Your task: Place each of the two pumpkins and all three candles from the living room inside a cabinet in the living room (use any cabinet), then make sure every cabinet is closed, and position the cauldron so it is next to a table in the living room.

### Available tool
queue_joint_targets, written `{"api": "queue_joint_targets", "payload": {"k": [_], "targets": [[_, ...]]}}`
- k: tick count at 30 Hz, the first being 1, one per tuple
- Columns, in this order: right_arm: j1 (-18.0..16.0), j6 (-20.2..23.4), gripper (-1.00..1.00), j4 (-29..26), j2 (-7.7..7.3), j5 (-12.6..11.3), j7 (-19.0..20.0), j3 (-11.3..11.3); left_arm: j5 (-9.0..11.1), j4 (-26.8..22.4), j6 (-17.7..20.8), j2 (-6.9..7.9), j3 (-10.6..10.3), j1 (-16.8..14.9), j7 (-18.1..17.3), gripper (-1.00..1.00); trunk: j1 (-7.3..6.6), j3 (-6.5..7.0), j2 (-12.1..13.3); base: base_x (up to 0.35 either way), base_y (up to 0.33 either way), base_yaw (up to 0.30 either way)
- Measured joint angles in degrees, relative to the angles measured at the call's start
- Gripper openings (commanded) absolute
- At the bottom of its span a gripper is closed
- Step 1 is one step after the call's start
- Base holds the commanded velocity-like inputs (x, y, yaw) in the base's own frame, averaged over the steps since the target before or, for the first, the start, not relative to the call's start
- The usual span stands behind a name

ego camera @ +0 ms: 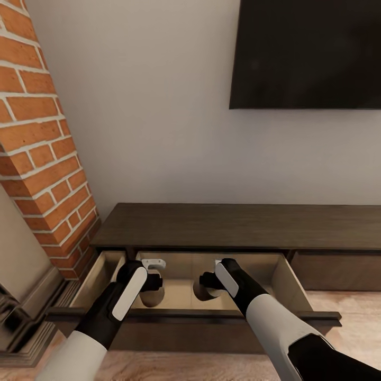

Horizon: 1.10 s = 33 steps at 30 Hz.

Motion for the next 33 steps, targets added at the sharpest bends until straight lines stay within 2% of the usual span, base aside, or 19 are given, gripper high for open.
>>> {"api": "queue_joint_targets", "payload": {"k": [4,6,9,16,25,28,30,33], "targets": [[0.0,0.0,-1.0,0.0,0.0,0.0,0.0,0.03,-0.11,0.02,0.0,0.08,0.02,0.02,-0.12,-1.0,0.1,-0.89,-0.05,0.0,0.0,0.0],[0.0,0.0,-1.0,0.0,0.0,0.0,0.0,0.04,-0.29,0.02,-1.53,0.12,-0.01,0.02,-0.19,-1.0,0.15,-1.33,-0.08,0.0,0.0,0.0],[-0.01,0.01,-1.0,-0.01,0.0,0.08,0.06,0.04,-0.15,-0.09,-3.79,0.2,-0.16,0.02,-0.24,-1.0,0.15,-1.33,-0.09,0.0,0.0,0.0],[-0.01,0.01,-1.0,-0.01,0.0,0.08,0.06,0.05,-0.29,-0.37,-6.13,0.3,-0.39,0.03,-0.33,-1.0,0.15,-1.33,-0.09,0.0,0.0,0.0],[-0.01,0.01,-1.0,-0.01,0.0,0.09,0.06,0.04,-0.27,-0.15,-7.09,0.28,-2.03,0.03,-0.37,-1.0,0.15,-1.33,-0.09,0.0,0.0,0.0],[-0.01,0.01,-1.0,-0.01,0.0,0.09,0.06,0.04,-0.31,0.66,-9.82,0.35,-3.24,0.04,-0.55,-1.0,0.15,-1.34,-0.09,0.0,0.0,0.0],[-0.01,0.01,-1.0,-0.01,0.0,0.09,0.06,0.04,-0.13,3.11,-12.12,0.25,-4.87,-0.01,-0.76,-1.0,0.15,-1.34,-0.09,0.0,0.0,0.0],[-0.01,0.01,-1.0,-0.01,0.0,0.1,0.06,0.04,-0.62,9.47,-16.89,0.15,-7.41,-1.37,-1.33,-1.0,0.15,-1.34,-0.08,0.0,0.0,0.0]]}}
